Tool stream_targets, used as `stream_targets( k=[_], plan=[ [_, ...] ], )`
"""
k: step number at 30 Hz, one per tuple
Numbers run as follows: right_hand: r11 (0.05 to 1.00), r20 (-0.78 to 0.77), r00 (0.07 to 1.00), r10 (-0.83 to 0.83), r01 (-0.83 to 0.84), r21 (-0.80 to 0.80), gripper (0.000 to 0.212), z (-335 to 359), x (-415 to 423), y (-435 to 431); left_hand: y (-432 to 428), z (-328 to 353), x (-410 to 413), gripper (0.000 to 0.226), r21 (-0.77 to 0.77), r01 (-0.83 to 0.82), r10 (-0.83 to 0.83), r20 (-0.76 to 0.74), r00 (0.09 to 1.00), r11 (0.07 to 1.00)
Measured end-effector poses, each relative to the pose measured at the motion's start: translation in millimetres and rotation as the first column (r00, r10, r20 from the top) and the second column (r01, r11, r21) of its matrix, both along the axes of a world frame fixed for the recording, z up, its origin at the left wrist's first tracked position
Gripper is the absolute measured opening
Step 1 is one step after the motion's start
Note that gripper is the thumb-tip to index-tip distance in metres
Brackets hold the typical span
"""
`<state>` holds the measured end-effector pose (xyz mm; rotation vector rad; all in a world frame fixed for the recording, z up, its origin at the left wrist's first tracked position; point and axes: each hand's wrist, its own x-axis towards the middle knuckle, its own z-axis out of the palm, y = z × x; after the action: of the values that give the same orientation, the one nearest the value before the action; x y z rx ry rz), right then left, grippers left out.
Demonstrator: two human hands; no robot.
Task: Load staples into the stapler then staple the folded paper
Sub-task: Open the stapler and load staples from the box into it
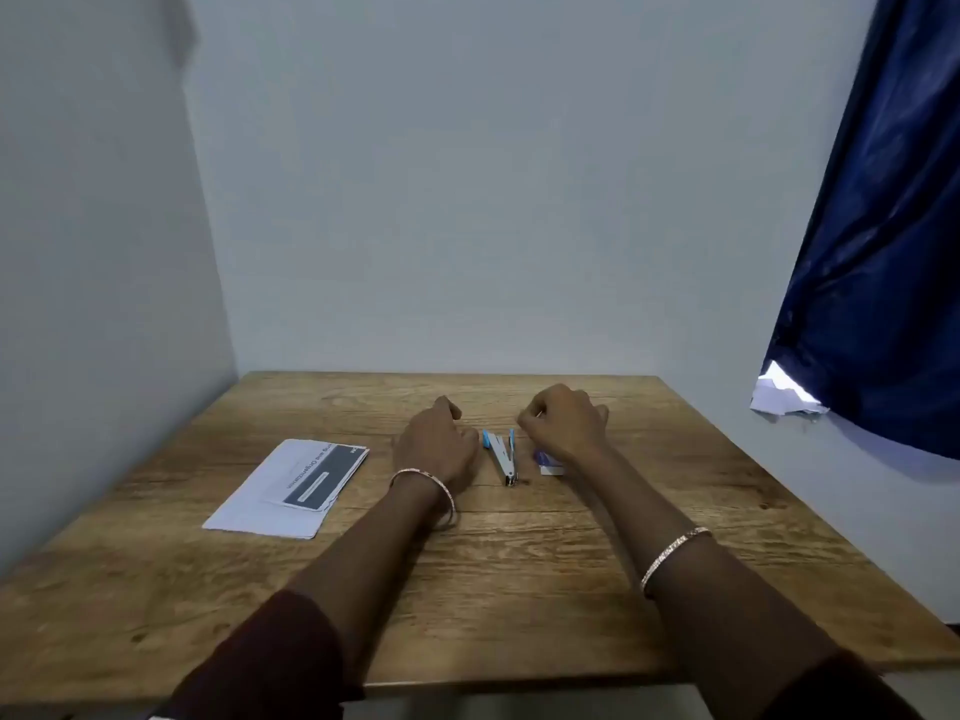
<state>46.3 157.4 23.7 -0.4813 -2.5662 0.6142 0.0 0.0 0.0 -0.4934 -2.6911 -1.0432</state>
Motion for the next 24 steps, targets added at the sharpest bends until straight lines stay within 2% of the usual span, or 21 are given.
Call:
stream_targets(
  k=[6,13,16,18,24],
  plan=[
    [0.997,0.170,0.985,0.020,-0.006,-0.083,0.019,-2.3,-23.1,-3.1,10.4,-6.9,-22.2,0.016,0.023,0.028,-0.028,0.012,1.000,0.999],
    [0.993,0.142,0.990,0.019,-0.002,-0.117,0.017,-8.4,-29.9,-1.0,11.4,-14.4,-37.7,0.009,0.098,0.095,-0.098,0.022,0.995,0.991],
    [0.996,0.073,0.997,0.009,-0.003,-0.086,0.014,-9.5,-29.6,-0.5,13.1,-13.8,-39.8,0.015,0.159,0.087,-0.097,0.055,0.994,0.983],
    [0.991,-0.004,1.000,-0.010,0.009,-0.130,0.015,-9.4,-28.0,-0.4,15.2,-11.6,-37.4,0.019,0.212,0.091,-0.113,0.095,0.989,0.973],
    [0.970,-0.282,0.956,-0.078,0.009,-0.241,0.009,-4.9,-23.5,-4.9,20.2,-4.2,-26.5,0.030,0.343,0.219,-0.311,0.243,0.919,0.913]
  ],
)
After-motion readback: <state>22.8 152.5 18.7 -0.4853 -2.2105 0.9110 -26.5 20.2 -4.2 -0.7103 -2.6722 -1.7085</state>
